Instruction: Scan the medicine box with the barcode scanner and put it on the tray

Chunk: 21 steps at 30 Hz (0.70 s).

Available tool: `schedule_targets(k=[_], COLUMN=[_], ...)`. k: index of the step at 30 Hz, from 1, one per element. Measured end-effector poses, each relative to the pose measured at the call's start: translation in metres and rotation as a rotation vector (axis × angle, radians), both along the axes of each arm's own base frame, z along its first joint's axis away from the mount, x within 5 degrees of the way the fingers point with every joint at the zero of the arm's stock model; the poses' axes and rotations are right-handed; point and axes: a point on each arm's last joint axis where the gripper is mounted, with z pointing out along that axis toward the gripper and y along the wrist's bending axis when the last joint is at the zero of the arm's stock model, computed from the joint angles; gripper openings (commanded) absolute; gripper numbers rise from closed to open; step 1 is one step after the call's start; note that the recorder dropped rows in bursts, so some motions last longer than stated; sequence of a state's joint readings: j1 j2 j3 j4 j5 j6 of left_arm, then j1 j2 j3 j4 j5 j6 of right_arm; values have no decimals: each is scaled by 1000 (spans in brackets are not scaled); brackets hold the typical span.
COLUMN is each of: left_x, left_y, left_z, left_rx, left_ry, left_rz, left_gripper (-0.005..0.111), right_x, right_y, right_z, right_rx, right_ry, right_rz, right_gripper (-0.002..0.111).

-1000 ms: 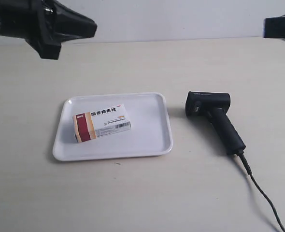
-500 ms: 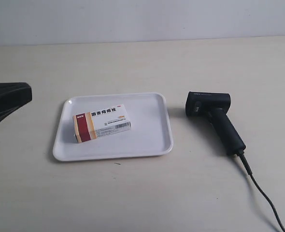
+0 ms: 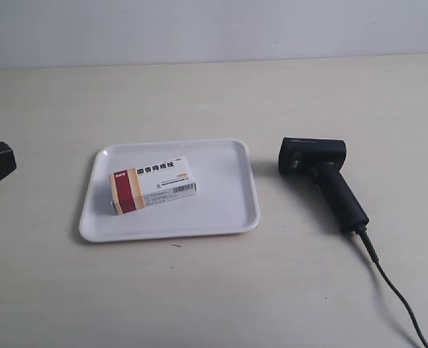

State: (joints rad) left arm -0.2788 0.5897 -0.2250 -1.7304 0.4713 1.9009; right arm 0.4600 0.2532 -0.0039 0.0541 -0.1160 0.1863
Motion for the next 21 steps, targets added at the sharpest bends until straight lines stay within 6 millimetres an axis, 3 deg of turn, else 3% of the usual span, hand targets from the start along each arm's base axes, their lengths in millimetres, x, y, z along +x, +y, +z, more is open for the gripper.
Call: schedule_targets(k=[14,21], left_x=[-6,-31], left_y=[2,27], left_z=[2,-7], left_rx=[-12,-30], left_ry=[-35,-214], left_rz=[6,224], left_gripper=[1,1], right_x=[0,0], right_y=[0,0], right_z=[0,0], right_rx=[2,2], right_ry=[1,1], right_rz=[0,0], right_gripper=[0,0])
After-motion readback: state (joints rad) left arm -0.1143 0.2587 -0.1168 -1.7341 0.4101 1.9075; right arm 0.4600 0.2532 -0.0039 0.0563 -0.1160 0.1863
